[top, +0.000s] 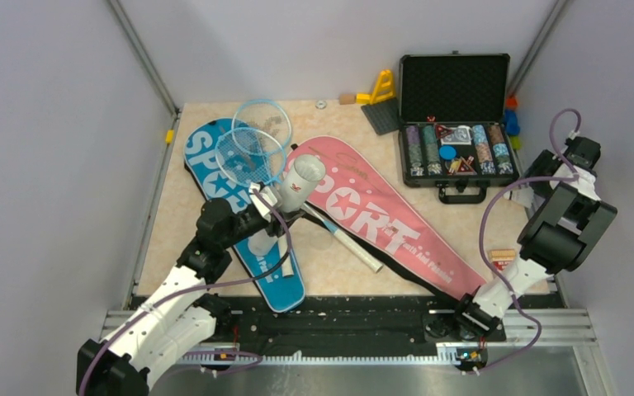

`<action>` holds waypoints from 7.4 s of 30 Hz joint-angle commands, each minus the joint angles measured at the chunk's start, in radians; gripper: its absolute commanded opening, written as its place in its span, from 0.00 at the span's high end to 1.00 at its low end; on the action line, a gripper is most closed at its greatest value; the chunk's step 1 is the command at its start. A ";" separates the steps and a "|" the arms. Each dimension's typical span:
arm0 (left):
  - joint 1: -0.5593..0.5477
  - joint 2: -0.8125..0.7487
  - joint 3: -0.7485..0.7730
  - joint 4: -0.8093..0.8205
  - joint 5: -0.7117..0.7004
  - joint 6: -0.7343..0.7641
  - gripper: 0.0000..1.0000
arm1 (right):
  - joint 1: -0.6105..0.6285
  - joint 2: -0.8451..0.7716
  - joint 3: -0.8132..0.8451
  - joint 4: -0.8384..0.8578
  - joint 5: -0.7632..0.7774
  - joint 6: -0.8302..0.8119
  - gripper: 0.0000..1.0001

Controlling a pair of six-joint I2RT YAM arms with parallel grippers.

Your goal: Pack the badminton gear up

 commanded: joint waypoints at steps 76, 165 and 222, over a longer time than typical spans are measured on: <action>0.000 0.076 0.048 -0.031 0.190 0.028 0.70 | 1.534 -0.365 0.353 -0.114 -0.277 0.042 1.00; 0.001 -0.277 -0.093 0.078 -0.598 -0.267 0.71 | 1.637 -0.322 -0.180 0.006 0.297 0.460 0.38; -0.001 -0.221 -0.083 0.026 0.076 -0.169 0.64 | 1.469 -0.591 0.258 -0.097 0.125 0.131 1.00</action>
